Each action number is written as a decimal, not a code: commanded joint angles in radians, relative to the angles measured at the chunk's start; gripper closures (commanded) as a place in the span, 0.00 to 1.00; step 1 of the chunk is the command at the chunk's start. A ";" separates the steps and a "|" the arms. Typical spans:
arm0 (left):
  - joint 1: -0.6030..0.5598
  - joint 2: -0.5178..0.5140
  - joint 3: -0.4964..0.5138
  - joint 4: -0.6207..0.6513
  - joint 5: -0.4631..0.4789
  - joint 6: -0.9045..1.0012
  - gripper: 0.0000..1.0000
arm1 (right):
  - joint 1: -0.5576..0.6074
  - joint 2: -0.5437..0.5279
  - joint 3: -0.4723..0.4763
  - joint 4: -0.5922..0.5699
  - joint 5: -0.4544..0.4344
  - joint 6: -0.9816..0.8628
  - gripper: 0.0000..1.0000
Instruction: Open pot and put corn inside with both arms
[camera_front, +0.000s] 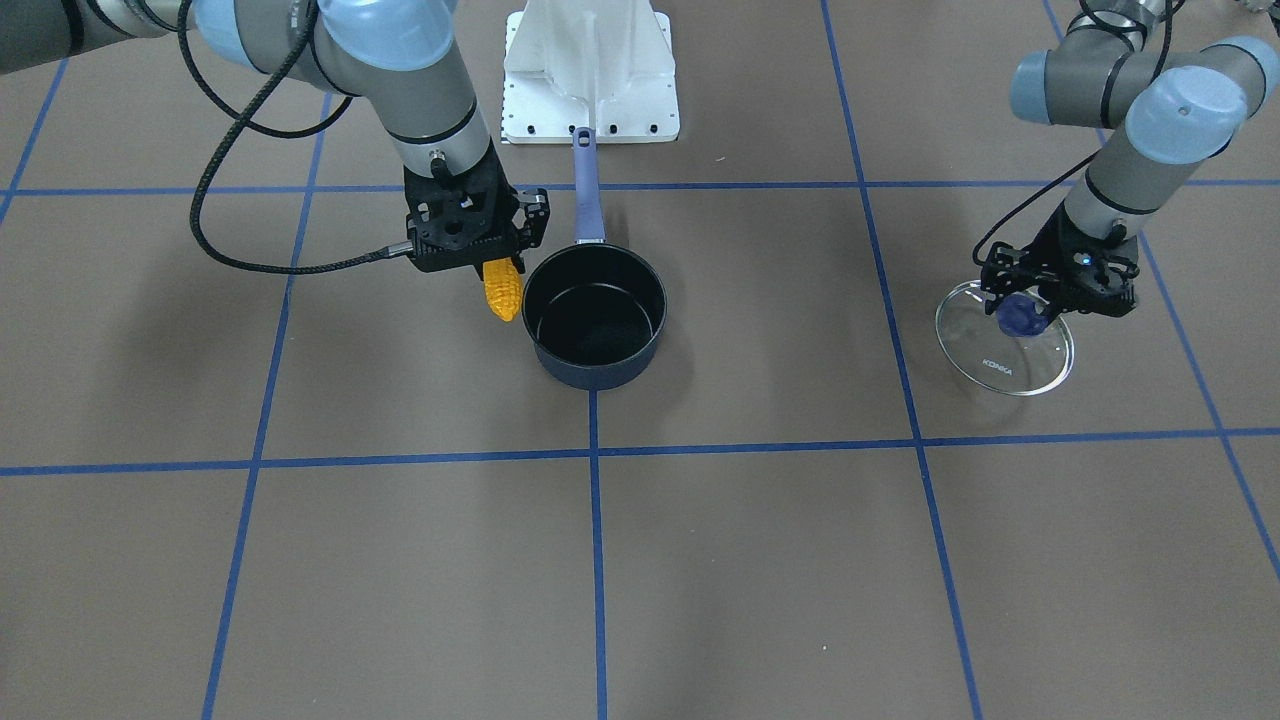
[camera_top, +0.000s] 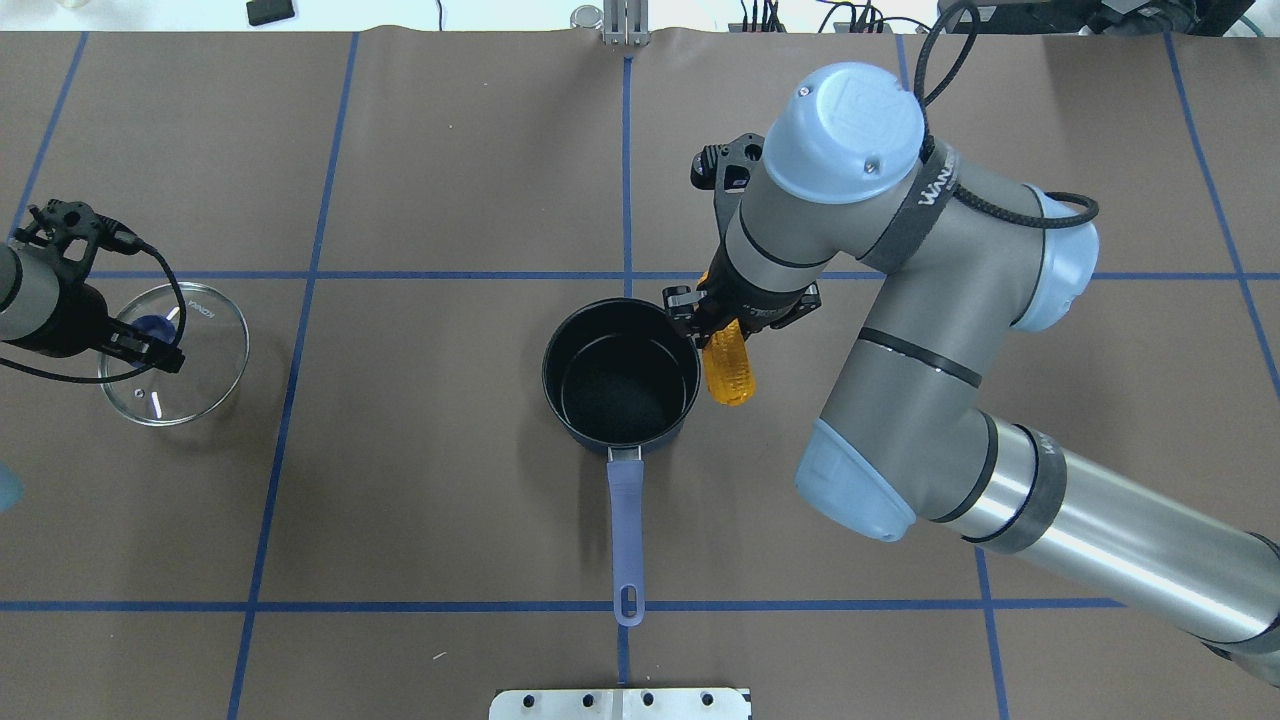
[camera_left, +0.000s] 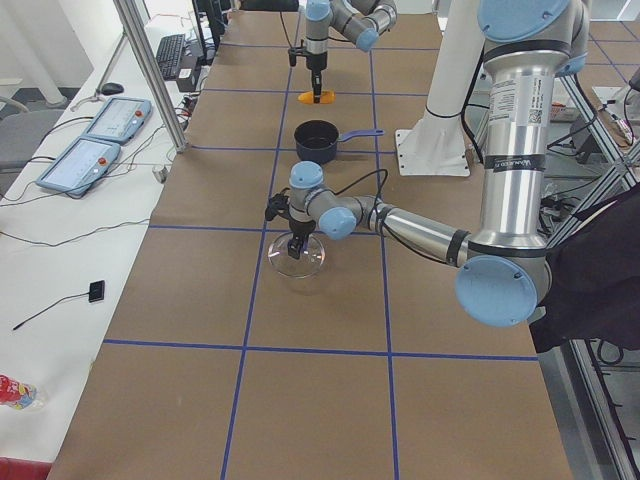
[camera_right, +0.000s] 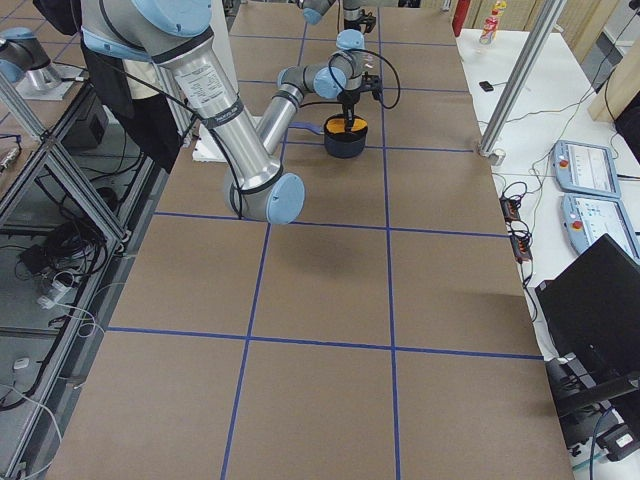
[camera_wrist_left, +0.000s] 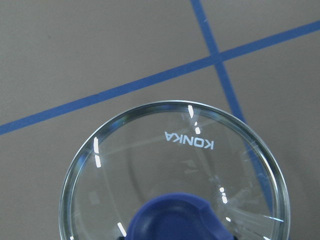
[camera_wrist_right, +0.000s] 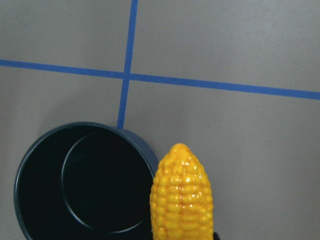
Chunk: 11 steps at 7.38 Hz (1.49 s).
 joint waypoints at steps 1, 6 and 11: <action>-0.001 0.027 0.034 -0.052 -0.017 0.008 0.45 | -0.031 0.036 -0.029 0.003 -0.022 0.015 0.87; 0.002 0.007 0.061 -0.047 -0.016 0.004 0.19 | -0.054 0.086 -0.116 0.072 -0.029 0.059 0.87; -0.170 0.006 0.034 -0.038 -0.241 0.030 0.03 | -0.078 0.131 -0.207 0.136 -0.058 0.118 0.87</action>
